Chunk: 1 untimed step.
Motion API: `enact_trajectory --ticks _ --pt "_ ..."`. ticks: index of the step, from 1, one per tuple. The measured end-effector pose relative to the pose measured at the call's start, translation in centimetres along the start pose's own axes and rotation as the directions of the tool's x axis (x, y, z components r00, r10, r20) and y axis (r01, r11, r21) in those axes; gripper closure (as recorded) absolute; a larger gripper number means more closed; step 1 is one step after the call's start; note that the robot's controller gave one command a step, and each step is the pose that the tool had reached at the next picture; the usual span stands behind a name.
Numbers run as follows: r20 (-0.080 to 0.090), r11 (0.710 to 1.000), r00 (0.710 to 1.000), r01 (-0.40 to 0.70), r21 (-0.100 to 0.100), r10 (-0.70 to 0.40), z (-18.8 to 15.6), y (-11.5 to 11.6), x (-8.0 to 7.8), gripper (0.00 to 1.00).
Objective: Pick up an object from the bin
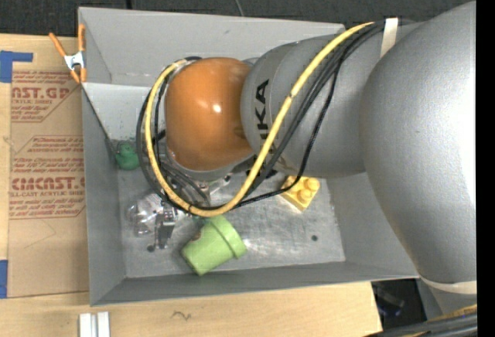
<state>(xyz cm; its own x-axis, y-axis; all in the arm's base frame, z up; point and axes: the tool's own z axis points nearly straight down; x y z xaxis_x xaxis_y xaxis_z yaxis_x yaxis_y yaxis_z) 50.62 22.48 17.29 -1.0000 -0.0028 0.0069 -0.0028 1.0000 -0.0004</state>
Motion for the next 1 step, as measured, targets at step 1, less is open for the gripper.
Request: enact_trajectory --ticks 1 --pt "0.007 1.000 1.000 -0.002 -0.002 0.002 -0.38 -0.10 -0.23 0.00"
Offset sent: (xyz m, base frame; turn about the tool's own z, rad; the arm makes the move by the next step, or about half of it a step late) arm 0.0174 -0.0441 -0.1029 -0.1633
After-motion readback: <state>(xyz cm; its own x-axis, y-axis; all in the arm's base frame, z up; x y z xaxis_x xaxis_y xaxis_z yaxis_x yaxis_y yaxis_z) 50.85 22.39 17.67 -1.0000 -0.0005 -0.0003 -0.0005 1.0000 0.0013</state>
